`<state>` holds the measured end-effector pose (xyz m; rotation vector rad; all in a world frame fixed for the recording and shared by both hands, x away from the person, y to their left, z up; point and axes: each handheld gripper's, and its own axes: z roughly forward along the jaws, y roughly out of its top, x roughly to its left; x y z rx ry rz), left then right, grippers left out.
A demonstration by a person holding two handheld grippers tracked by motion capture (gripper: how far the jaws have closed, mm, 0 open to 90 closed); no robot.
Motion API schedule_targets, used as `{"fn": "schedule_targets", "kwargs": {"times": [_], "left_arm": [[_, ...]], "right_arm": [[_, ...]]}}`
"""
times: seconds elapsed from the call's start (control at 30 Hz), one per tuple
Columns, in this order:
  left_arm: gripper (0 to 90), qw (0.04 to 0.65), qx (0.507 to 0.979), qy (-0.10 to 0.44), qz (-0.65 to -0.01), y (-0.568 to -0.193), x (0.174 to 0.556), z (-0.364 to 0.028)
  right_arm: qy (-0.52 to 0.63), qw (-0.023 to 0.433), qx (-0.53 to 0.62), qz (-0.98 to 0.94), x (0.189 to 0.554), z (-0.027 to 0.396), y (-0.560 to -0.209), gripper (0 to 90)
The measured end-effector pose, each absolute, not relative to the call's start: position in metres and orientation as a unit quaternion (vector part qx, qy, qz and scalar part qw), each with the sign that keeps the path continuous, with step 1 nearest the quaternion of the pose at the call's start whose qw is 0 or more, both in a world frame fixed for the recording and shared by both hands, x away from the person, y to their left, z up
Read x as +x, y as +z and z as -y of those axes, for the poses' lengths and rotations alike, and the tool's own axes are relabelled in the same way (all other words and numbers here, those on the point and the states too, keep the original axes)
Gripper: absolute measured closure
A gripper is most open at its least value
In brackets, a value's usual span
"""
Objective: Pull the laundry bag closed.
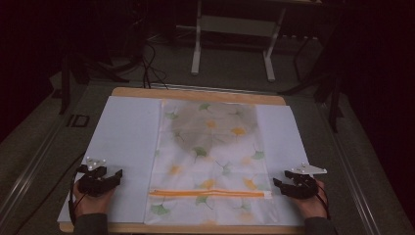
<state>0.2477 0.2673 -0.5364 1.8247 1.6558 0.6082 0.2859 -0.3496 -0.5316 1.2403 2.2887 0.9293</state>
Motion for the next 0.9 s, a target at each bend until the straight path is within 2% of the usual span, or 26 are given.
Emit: {"fn": "schedule_targets", "kwargs": {"times": [0.2, 0.5, 0.9], "left_arm": [[47.4, 0.303, 0.707, 0.242, -0.592, -0.533, 0.241, -0.267], [48.7, 0.327, 0.717, 0.238, -0.567, -0.532, 0.237, -0.268], [50.8, 0.328, 0.713, 0.229, -0.577, -0.531, 0.237, -0.269]], "right_arm": [[0.319, 0.189, 0.424, -0.826, 0.282, 0.343, -0.530, 43.4], [0.305, 0.194, 0.417, -0.834, 0.283, 0.337, -0.523, 42.9], [0.317, 0.168, 0.376, -0.854, 0.289, 0.320, -0.512, 47.8]]}}
